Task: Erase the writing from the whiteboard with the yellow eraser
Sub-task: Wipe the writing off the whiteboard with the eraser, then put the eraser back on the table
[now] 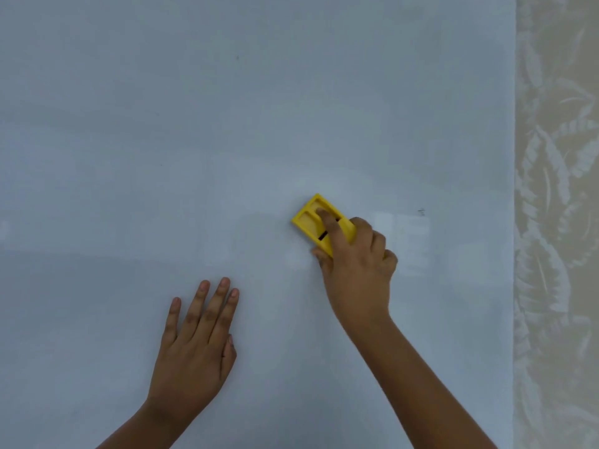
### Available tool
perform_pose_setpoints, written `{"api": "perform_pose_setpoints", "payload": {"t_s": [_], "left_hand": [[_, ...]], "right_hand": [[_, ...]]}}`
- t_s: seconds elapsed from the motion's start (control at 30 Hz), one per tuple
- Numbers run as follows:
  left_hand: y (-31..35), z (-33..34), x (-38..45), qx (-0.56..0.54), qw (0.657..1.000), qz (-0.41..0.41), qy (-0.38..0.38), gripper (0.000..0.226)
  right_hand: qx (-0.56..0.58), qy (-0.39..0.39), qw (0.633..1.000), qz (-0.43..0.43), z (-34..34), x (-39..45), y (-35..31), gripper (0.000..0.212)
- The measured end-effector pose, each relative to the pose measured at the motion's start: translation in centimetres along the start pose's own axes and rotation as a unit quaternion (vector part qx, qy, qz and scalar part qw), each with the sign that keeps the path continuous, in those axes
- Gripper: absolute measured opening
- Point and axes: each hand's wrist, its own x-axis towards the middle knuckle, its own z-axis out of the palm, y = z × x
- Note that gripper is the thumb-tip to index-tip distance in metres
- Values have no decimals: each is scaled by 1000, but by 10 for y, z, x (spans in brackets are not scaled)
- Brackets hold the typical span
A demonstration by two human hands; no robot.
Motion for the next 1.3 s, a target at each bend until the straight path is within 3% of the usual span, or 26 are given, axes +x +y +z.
{"api": "perform_pose_setpoints", "payload": {"t_s": [0.13, 0.3, 0.43, 0.57, 0.67, 0.83, 0.9, 1.07, 1.17, 1.3], "left_hand": [[0, 0, 1, 7, 1000, 0, -2, 54], [1, -2, 0, 15, 1000, -2, 4, 55], [2, -2, -2, 14, 1000, 6, 6, 55], [2, -1, -1, 13, 1000, 5, 8, 54], [2, -2, -2, 19, 1000, 6, 4, 55], [-1, -1, -3, 20, 1000, 9, -4, 58], [-3, 0, -3, 23, 1000, 14, -9, 65], [-4, 1, -2, -22, 999, 28, 37, 81], [-8, -2, -4, -83, 992, 52, 77, 89], [-12, -2, -9, -82, 984, 147, 63, 84]], "right_hand": [[7, -18, 998, 57, 2, 24, -8, 59], [-6, -2, 1000, -23, 2, -8, -39, 61], [24, -6, 998, -51, 3, -16, 8, 59], [5, -18, 994, 107, 1, 18, 93, 62], [52, 6, 972, 228, -4, 35, 145, 65], [97, -7, 943, 318, -2, 35, 151, 65], [92, -11, 954, 287, -2, 27, 123, 65], [59, -29, 995, 79, 2, -26, 22, 58], [61, -53, 996, -35, 7, -72, -29, 59], [47, -89, 988, -117, 23, -120, -54, 61]]}}
